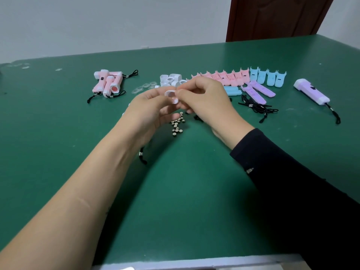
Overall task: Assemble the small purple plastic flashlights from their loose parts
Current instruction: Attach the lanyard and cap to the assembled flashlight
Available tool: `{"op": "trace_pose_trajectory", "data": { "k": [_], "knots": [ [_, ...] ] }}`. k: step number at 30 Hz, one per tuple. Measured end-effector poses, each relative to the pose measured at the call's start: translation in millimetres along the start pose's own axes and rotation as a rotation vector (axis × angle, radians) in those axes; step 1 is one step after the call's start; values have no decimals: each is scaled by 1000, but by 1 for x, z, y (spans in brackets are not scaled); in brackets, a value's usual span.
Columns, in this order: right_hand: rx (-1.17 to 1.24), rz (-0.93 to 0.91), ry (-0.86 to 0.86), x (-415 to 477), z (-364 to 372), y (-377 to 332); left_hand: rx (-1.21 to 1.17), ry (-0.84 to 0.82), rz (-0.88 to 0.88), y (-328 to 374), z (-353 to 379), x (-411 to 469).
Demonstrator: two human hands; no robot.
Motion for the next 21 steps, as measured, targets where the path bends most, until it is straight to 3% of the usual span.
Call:
{"op": "trace_pose_trajectory", "data": {
  "k": [6,13,21],
  "knots": [
    [304,245,-122,0,-1,3,65,46,38,9,-17,1],
    [384,313,-300,-4,4,6,328,-5,143,15,-14,-4],
    [615,477,-346,-7,13,8,618,75,308,21,-12,-8]
  ]
}}
Point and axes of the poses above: each hand's wrist, its own x-axis towards the middle knuckle, its own z-axis out of the palm, y = z × x, the point moved 2 cm from there along x, towards the middle knuckle, and after that the axes turned 6 degrees about -x, right-handed, at the moved point
